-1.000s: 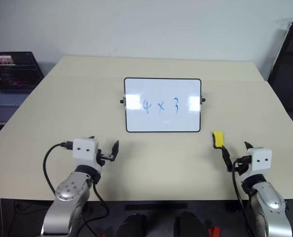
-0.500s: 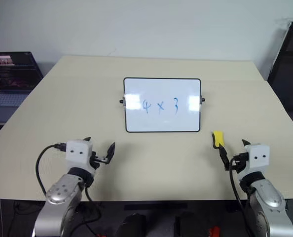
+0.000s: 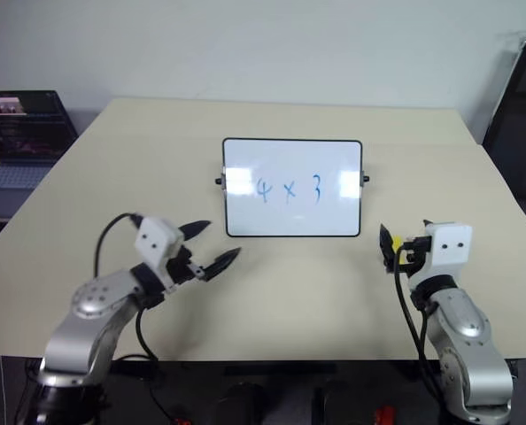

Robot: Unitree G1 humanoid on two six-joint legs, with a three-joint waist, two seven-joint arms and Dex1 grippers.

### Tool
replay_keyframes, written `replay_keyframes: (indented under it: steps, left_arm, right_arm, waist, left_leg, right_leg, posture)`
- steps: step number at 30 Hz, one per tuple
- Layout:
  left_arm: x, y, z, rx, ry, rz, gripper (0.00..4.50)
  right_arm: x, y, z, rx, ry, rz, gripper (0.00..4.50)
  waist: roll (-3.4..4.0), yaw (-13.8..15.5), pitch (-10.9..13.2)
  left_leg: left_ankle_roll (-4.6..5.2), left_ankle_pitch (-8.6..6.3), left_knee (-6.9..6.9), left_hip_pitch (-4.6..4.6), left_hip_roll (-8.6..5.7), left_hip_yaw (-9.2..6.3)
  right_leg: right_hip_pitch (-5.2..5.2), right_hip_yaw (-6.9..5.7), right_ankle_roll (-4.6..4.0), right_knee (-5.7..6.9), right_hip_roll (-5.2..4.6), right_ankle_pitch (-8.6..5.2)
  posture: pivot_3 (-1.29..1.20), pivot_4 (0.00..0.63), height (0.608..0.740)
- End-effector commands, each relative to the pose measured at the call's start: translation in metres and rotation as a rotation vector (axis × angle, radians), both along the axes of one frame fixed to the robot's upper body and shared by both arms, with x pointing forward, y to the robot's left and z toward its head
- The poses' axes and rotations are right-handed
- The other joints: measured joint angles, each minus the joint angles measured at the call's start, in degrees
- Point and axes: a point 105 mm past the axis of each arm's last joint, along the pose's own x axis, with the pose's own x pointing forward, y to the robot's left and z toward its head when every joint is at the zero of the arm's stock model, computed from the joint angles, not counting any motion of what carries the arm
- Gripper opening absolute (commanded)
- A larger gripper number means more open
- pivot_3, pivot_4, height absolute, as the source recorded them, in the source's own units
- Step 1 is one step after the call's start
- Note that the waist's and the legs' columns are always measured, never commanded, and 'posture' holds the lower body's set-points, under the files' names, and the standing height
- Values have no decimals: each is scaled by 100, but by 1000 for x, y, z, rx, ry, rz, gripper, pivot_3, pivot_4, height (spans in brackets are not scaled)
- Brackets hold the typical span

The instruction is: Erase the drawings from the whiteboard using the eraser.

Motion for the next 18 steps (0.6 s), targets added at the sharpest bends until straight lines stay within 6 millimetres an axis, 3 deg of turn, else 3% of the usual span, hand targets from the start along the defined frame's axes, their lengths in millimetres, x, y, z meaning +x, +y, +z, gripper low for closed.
replay_keyframes:
  steps: [1, 8, 18]
  left_arm:
    - [-7, -21, 13, 18, 19, -216, 4500]
    - [-6, -42, 17, 86, 43, -431, 4500]
    - [-3, -52, 19, 123, 28, -496, 4500]
  right_arm:
    - [4, 1, -1, 22, 62, 10, 4486]
    - [19, -14, -17, 43, 181, -85, 4486]
    - [34, -16, -33, 23, 242, -98, 4486]
  waist:
    - [0, -1, 0]
    - [2, -10, 1]
    - [3, -13, 1]
  left_leg:
    - [0, 0, 0, 1, 0, 1]
    - [1, -1, -3, -3, -2, 6]
    - [2, -1, -1, -28, -3, 8]
  right_leg:
    - [1, 1, 0, 0, 0, 0]
    - [-5, 4, -1, -2, 2, 0]
    - [-32, 5, 0, 3, 4, 1]
  posture:
    - [0, 150, 740]
    - [0, 150, 740]
    - [0, 150, 740]
